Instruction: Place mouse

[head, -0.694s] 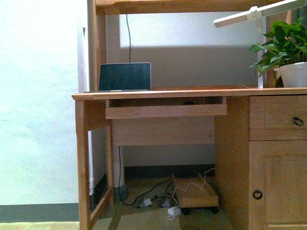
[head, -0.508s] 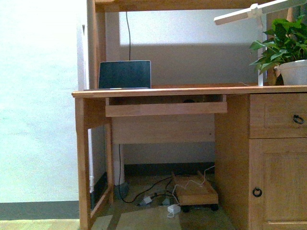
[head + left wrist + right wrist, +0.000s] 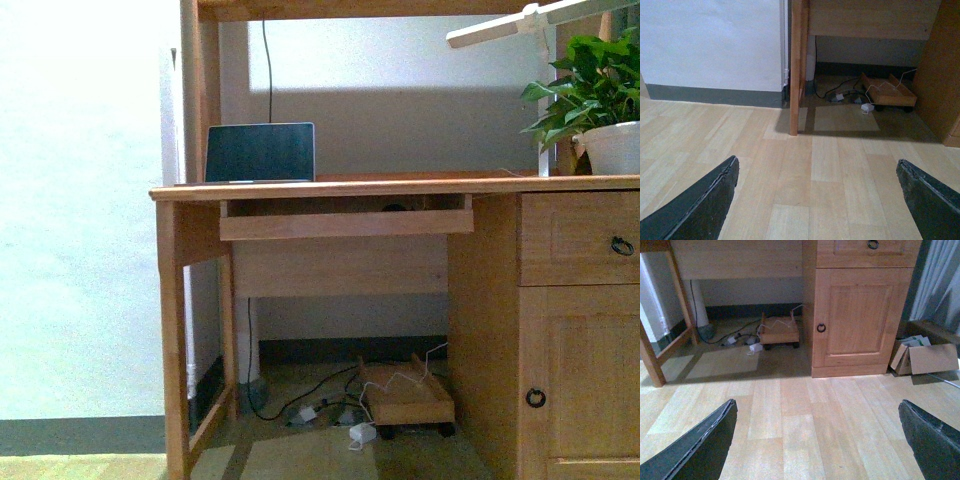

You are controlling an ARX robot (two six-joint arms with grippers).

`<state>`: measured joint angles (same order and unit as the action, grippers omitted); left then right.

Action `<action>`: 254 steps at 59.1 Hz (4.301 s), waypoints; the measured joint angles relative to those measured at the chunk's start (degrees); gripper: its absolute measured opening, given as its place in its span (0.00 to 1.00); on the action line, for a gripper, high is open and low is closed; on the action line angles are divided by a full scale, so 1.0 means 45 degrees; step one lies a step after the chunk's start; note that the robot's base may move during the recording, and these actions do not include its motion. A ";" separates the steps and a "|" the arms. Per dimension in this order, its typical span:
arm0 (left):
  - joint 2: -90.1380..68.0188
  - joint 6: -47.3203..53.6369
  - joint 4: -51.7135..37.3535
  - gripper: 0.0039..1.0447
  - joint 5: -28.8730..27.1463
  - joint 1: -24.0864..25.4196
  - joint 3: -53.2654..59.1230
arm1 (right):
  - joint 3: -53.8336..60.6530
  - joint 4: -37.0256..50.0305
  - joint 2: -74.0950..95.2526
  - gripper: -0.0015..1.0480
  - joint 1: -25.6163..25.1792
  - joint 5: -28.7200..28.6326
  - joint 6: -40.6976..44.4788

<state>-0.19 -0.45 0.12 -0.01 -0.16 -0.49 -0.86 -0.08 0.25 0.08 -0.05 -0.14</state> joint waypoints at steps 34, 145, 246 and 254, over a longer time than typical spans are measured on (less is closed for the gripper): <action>0.0000 0.0000 0.0000 0.93 -0.0005 0.0000 0.0000 | 0.0000 0.0000 0.0000 0.93 0.0000 0.0005 0.0000; 0.0010 0.0000 0.0000 0.93 0.0000 0.0000 0.0000 | 0.0000 -0.0005 0.0000 0.93 0.0000 0.0005 0.0000; -2.4373 1.5922 -1.5484 0.93 0.4590 -0.0636 -0.7184 | 0.0000 0.0000 0.0000 0.93 0.0000 0.0005 0.0000; -2.4951 1.6602 -1.4717 0.93 0.4969 -0.0559 -0.7912 | 0.0000 0.0000 0.0000 0.93 0.0000 0.0000 0.0000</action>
<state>-112.46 74.26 -66.11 22.35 -2.68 -36.10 -0.86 -0.08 0.25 0.08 -0.05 -0.14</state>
